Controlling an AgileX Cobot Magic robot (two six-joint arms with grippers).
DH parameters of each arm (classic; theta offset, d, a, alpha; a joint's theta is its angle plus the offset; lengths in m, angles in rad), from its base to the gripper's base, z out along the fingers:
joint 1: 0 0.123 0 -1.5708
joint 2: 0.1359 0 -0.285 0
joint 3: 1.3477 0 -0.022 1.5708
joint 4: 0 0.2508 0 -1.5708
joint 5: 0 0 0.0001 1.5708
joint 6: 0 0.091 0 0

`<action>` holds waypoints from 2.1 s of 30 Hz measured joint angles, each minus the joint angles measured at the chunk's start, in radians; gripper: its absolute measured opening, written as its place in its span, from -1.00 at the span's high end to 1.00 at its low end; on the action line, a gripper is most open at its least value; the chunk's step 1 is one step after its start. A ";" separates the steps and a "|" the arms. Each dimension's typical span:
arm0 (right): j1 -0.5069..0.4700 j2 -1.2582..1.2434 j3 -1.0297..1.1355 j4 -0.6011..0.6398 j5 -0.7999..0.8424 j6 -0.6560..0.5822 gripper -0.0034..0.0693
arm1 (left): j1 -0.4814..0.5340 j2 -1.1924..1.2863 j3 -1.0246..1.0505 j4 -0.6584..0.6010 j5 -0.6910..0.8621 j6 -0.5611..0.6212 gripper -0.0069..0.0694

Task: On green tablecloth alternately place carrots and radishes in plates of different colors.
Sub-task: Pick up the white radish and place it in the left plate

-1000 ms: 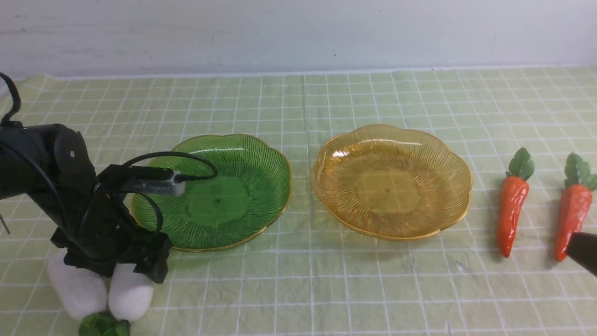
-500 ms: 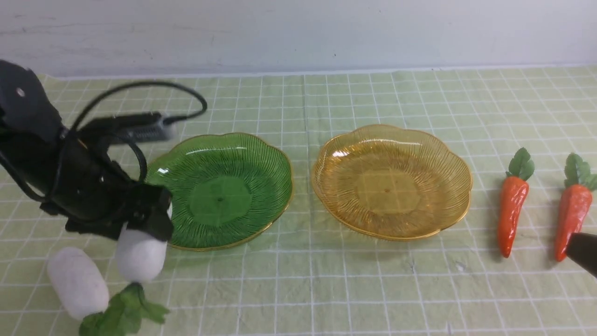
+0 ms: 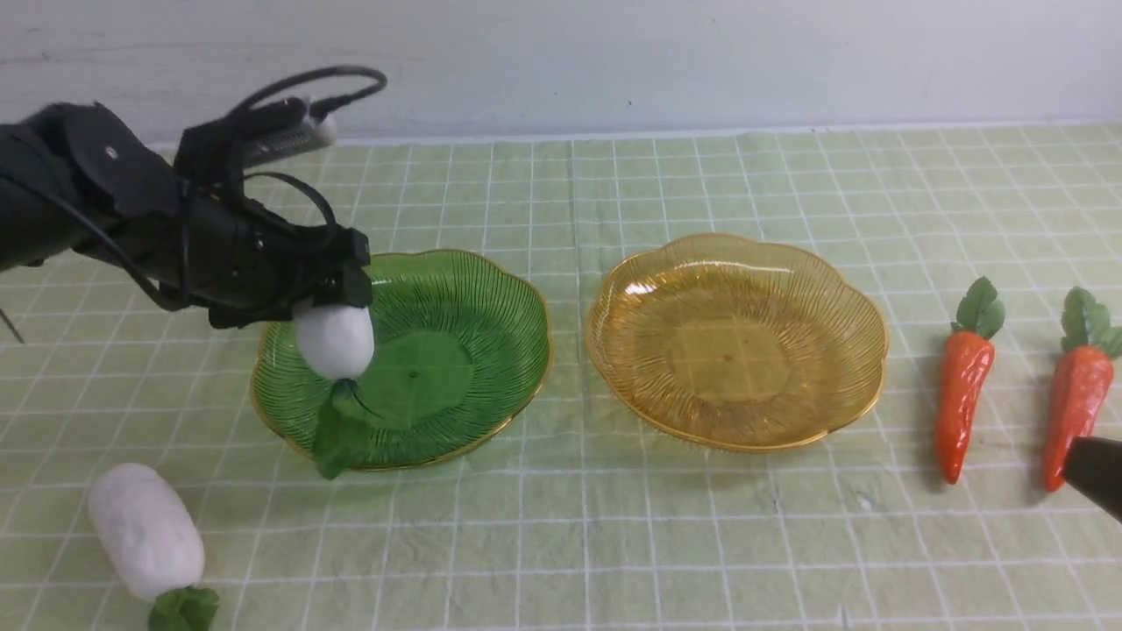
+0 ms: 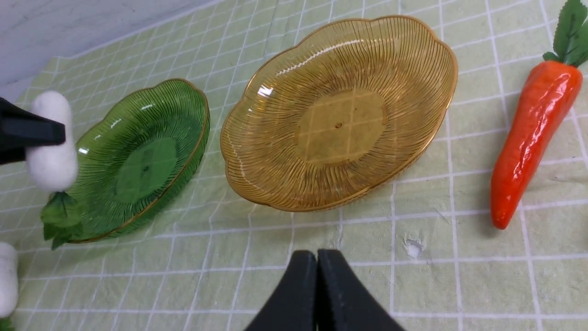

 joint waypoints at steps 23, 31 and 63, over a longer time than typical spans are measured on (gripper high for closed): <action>0.000 0.000 0.000 0.001 0.011 -0.001 0.94 | 0.224 -0.312 0.022 0.188 0.487 -0.099 0.72; 0.000 0.000 0.000 0.001 0.014 -0.023 0.94 | 0.249 -0.336 0.151 0.323 0.595 -0.199 0.68; 0.000 0.000 -0.002 0.038 0.042 -0.043 0.94 | 0.229 0.015 0.028 0.344 0.515 -0.196 -0.38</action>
